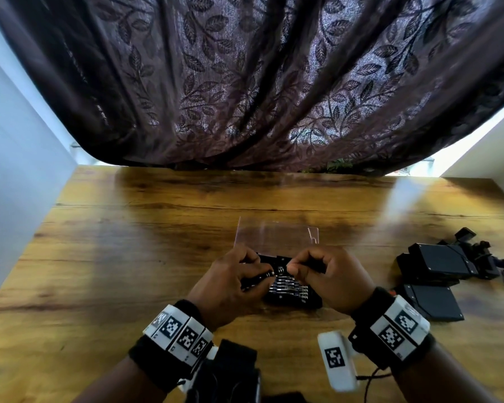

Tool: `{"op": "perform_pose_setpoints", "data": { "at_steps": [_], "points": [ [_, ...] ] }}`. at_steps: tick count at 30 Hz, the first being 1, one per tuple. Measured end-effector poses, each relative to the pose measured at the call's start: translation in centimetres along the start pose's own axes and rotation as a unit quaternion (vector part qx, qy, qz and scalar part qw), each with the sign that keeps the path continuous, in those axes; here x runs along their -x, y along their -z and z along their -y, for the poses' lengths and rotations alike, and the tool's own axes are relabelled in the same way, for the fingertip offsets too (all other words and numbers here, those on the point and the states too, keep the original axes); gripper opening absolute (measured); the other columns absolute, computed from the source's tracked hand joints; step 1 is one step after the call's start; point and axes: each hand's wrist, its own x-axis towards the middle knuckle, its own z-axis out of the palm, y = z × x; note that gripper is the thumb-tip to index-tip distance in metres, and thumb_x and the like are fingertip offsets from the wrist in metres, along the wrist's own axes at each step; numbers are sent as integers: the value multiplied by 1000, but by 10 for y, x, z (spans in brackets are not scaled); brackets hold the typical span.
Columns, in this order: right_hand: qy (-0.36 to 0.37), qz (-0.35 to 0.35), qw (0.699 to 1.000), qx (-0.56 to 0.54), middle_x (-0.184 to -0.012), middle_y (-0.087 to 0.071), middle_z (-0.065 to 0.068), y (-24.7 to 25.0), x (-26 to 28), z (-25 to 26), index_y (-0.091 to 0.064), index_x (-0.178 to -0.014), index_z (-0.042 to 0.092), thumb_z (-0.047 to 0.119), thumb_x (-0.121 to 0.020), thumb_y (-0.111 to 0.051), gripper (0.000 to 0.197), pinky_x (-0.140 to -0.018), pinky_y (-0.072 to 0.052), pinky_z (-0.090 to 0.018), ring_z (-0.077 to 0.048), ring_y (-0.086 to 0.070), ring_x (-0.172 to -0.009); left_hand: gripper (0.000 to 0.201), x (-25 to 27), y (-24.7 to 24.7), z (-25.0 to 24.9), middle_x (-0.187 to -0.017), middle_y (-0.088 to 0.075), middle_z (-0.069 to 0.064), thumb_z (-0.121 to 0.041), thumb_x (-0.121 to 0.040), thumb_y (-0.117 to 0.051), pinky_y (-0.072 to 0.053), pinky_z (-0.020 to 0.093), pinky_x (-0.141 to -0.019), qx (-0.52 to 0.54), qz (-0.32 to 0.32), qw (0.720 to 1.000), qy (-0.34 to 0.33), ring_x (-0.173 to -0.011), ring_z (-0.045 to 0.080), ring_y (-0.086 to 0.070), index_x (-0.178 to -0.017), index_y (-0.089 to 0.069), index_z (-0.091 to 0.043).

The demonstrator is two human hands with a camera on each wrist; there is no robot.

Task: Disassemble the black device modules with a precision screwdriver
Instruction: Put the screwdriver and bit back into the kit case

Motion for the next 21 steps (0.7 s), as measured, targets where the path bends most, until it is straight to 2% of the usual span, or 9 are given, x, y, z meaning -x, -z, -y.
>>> {"op": "perform_pose_setpoints", "data": {
  "at_steps": [4,9,12,14,18,20,21],
  "points": [
    [1,4,1000,5,-78,-73,22,-1,-5,2,-76,-82,28,17,-87,-80,13,-65,-49,-11,0,-69,-74,33,-2,4,4,-109,-49,-25,-43,-93,-68,-51,15,-81,-4,-12,1000,-14,-101,0,-56,-121,-72,-27],
    [-6,3,1000,5,-78,-73,20,-4,-6,4,-77,-82,24,19,-86,-81,7,-63,-49,-11,-1,-69,-72,37,-4,10,-1,-113,-45,-28,-68,-90,-52,-52,18,-74,-81,-9,996,-35,-99,-7,-52,-121,-61,-49],
    [-3,17,1000,6,-78,-73,18,-8,-5,3,-76,-82,25,19,-87,-80,8,-63,-50,-14,-4,-68,-72,47,-4,9,0,-113,-45,-28,-77,-88,-42,-54,20,-71,-94,-15,994,-47,-94,-5,-53,-124,-61,-52],
    [5,22,1000,4,-80,-73,17,-11,-4,4,-75,-83,26,18,-88,-78,10,-64,-50,-14,-4,-68,-74,48,-4,7,0,-110,-48,-27,-74,-90,-42,-54,20,-70,-90,-21,995,-49,-93,-5,-55,-120,-68,-47],
    [15,-2,1000,18,-82,-73,16,-13,-2,1,-74,-83,27,16,-88,-78,13,-65,-55,-26,-8,-68,-75,42,-6,4,2,-107,-49,-25,-62,-94,-50,-48,12,-69,-60,-20,997,-52,-90,-2,-57,-113,-75,-34],
    [9,-28,999,30,-81,-72,17,-6,-3,-4,-72,-83,30,18,-88,-78,14,-64,-56,-25,-7,-69,-73,29,-5,6,5,-104,-52,-25,-53,-95,-59,-44,9,-66,-42,-36,997,-48,-87,-2,-59,-106,-76,-31],
    [2,-42,999,32,-80,-72,18,-1,-4,-6,-72,-82,31,18,-88,-78,15,-64,-56,-23,-5,-69,-73,18,-5,8,7,-102,-53,-24,-47,-95,-63,-44,8,-65,-26,-47,998,-42,-85,-2,-60,-100,-75,-34]
  ]
}}
